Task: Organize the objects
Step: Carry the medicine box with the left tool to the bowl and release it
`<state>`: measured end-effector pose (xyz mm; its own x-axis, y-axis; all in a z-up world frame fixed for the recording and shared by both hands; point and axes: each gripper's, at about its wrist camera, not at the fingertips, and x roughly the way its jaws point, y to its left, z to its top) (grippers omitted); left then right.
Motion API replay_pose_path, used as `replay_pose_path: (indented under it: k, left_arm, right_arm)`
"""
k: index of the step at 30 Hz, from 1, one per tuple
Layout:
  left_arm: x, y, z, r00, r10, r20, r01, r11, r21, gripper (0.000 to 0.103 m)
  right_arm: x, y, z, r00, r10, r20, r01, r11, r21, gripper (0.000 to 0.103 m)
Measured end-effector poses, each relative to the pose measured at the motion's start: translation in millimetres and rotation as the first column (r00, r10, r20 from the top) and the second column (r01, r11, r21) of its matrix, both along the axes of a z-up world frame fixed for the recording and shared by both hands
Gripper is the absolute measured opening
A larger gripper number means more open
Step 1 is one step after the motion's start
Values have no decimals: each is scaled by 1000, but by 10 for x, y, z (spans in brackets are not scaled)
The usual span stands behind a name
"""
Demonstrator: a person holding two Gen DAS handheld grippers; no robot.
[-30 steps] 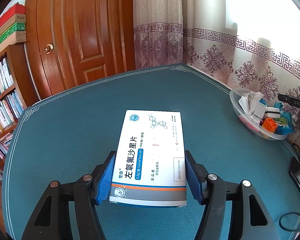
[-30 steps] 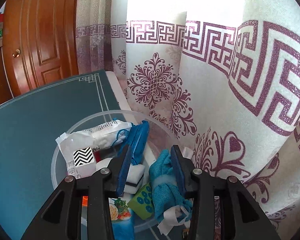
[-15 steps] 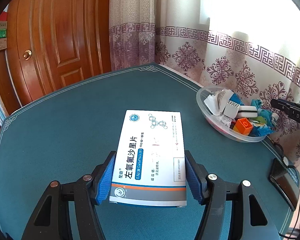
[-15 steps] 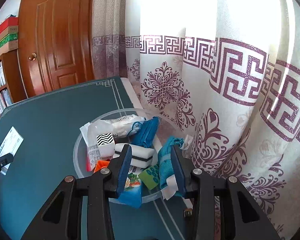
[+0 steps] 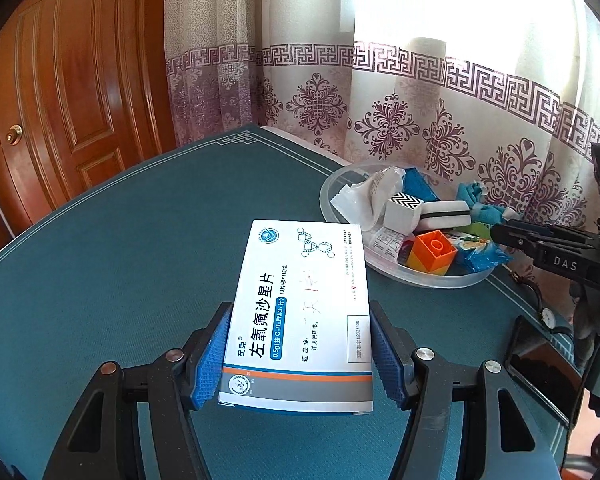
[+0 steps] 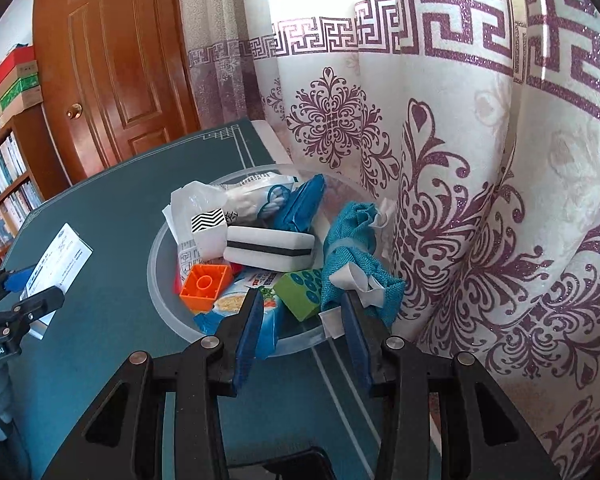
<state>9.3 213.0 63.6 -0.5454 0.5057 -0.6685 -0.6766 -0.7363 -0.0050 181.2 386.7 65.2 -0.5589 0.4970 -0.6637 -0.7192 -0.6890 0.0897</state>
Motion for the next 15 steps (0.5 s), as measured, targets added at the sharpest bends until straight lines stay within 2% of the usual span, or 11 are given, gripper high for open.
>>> replay_pose_path:
  k: [9, 15]
  left_arm:
    - [1, 172, 13, 999, -24, 25, 24, 1000, 15, 67]
    - [32, 446, 80, 997, -71, 13, 71, 997, 13, 67]
  right_arm:
    - [-129, 302, -129, 999, 18, -35, -20, 998, -65, 42]
    - [-17, 199, -58, 998, 30, -61, -33, 998, -49, 42]
